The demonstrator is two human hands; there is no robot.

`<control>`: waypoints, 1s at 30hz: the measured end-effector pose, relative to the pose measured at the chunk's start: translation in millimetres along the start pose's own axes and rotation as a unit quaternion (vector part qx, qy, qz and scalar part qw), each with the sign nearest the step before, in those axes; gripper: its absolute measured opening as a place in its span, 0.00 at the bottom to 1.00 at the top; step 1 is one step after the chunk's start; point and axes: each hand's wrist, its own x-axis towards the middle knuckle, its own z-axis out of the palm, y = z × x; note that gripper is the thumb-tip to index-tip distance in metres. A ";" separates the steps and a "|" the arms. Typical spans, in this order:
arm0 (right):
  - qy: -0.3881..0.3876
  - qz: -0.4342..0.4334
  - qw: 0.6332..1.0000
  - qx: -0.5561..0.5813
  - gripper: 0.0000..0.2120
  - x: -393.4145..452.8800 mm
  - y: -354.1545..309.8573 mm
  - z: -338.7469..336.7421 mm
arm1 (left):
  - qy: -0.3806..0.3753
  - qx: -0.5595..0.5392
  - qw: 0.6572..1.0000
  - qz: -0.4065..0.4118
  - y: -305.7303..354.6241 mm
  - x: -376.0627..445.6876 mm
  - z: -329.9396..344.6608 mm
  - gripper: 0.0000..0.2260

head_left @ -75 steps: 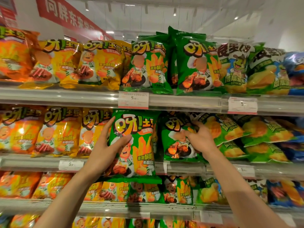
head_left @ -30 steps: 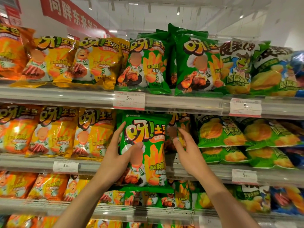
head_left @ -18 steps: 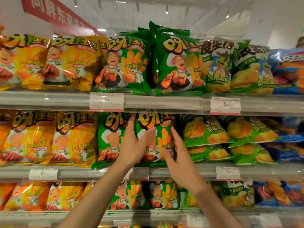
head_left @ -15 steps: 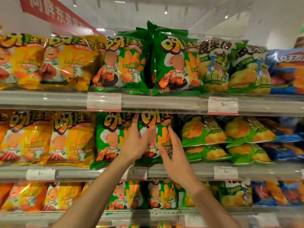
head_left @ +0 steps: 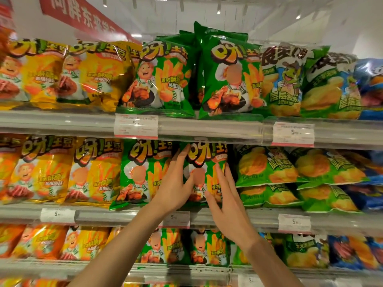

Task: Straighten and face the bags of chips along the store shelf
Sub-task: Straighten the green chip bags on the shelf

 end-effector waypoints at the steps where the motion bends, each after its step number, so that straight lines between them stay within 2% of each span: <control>1: 0.001 0.001 1.000 -0.006 0.34 1.0 1.0 0.3 | -0.010 -0.012 1.000 -0.005 -0.1 2.6 1.8 0.31; 7: 0.015 -0.018 0.999 -0.039 0.33 0.6 7.7 7.3 | -0.046 -0.001 0.999 0.007 -1.3 -2.7 -6.0 0.32; 10: 0.021 -0.019 0.998 -0.055 0.34 -3.1 8.3 7.5 | -0.038 0.015 0.999 0.031 -1.7 -18.2 -21.9 0.29; 14: 0.041 -0.015 0.996 -0.072 0.36 0.3 -1.1 10.2 | 0.033 0.112 0.991 0.058 -10.8 -39.9 -51.4 0.24; 17: 0.065 -0.016 0.991 -0.119 0.41 9.6 -9.7 20.6 | 0.094 0.219 0.968 0.083 -27.6 -47.4 -67.6 0.24; 19: 0.080 -0.010 0.985 -0.152 0.44 14.5 -14.1 29.5 | 0.121 0.263 0.955 0.063 -42.5 -52.0 -71.7 0.22; 22: 0.094 -0.002 0.981 -0.171 0.45 16.5 -11.9 35.9 | 0.099 0.277 0.955 0.030 -58.1 -60.5 -70.4 0.24; 27: 0.123 0.008 0.976 -0.181 0.44 19.0 -5.8 36.5 | 0.084 0.268 0.960 0.018 -64.7 -58.1 -68.2 0.25; 30: 0.109 0.003 0.978 -0.180 0.44 12.4 -7.4 43.8 | 0.078 0.253 0.964 0.029 -65.7 -59.4 -67.5 0.25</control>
